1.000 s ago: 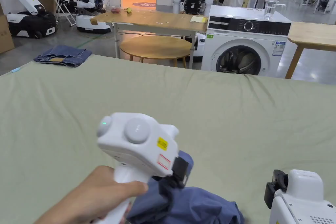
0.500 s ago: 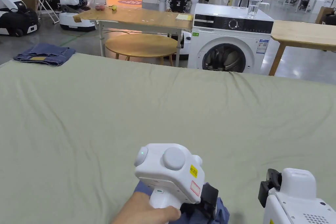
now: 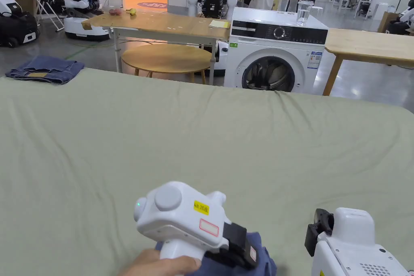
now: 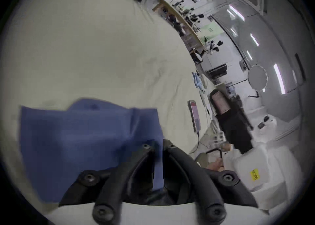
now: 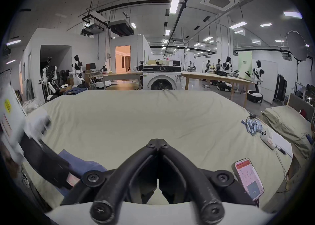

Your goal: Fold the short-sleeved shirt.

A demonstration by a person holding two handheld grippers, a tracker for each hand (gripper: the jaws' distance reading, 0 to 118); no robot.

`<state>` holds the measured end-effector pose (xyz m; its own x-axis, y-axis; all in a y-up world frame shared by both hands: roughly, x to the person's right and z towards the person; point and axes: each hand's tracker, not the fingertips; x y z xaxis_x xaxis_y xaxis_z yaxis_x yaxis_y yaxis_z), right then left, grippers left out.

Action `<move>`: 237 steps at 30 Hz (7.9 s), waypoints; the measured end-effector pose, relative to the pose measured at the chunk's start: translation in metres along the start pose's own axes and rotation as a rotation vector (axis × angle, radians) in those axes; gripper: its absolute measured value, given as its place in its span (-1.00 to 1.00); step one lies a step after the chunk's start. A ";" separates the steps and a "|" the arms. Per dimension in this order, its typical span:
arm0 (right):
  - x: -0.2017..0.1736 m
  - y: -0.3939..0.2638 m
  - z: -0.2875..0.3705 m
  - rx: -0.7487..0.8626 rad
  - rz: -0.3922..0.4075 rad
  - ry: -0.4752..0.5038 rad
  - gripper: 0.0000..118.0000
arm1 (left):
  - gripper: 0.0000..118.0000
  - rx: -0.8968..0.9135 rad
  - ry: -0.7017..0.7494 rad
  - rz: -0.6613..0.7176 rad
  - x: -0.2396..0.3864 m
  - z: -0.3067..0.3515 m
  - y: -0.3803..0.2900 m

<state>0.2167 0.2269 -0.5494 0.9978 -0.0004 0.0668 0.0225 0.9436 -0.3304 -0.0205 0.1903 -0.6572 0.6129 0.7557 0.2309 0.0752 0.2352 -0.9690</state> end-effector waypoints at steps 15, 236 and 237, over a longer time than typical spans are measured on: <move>-0.008 0.001 -0.001 0.003 0.003 -0.009 -1.00 | -1.00 0.086 0.041 -0.019 -0.015 -0.023 -0.007; -0.065 0.050 -0.039 0.180 0.020 0.000 0.30 | 0.29 1.138 0.787 -0.482 -0.012 0.160 -0.039; -0.066 0.051 -0.039 0.181 0.025 -0.011 0.30 | 0.29 1.140 0.781 -0.482 -0.012 0.160 -0.039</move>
<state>0.1546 0.2617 -0.6074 0.9971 0.0268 0.0712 -0.0152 0.9874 -0.1576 -0.1568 0.2700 -0.6083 0.9985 0.0363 0.0413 -0.0304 0.9905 -0.1344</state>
